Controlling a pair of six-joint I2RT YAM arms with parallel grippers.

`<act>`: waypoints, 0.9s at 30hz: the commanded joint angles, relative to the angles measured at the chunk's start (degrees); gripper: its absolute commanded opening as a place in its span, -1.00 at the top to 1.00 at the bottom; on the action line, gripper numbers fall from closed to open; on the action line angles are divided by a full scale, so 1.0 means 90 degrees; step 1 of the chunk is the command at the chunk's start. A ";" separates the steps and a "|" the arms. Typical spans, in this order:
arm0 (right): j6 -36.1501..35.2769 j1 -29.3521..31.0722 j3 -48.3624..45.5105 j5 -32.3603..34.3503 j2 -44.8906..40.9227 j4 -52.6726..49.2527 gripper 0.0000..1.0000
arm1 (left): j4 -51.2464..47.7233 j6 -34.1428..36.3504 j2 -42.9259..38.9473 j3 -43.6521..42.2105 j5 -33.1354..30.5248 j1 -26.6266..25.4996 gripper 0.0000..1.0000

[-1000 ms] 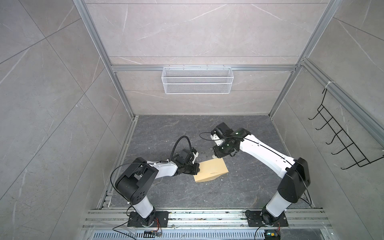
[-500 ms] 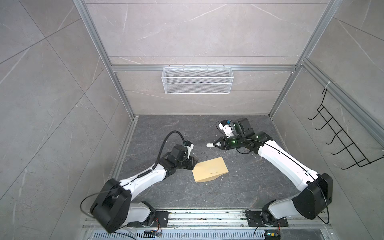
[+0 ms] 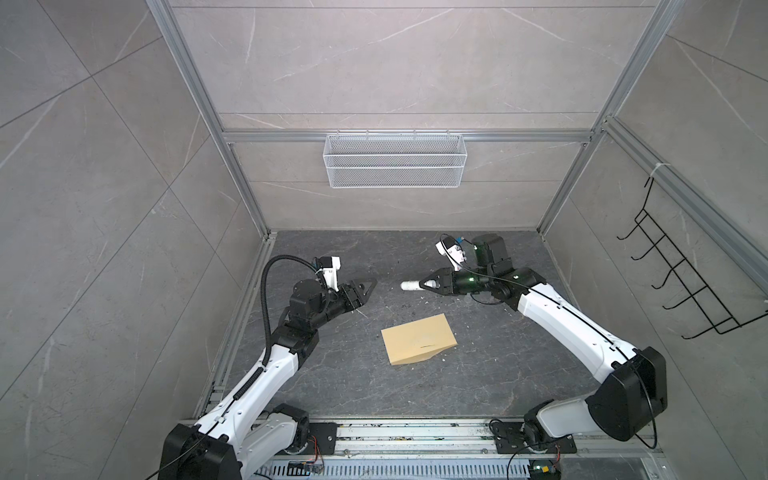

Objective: Place the letter into the envelope and seal it

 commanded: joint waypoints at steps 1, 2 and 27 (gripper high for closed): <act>0.0166 -0.0023 -0.0096 -0.0185 -0.0181 0.0307 1.00 | 0.0949 -0.0821 0.0065 -0.0023 0.0524 0.0028 -0.47; 0.0213 -0.0020 -0.0114 -0.0157 -0.0190 0.0371 1.00 | 0.1063 -0.0981 0.0100 -0.0035 0.0508 0.0028 -0.50; -0.0706 0.2051 -0.0524 0.4766 -0.0286 0.2420 1.00 | 0.0502 -0.5250 0.1001 0.1036 -0.0433 -0.0547 -0.66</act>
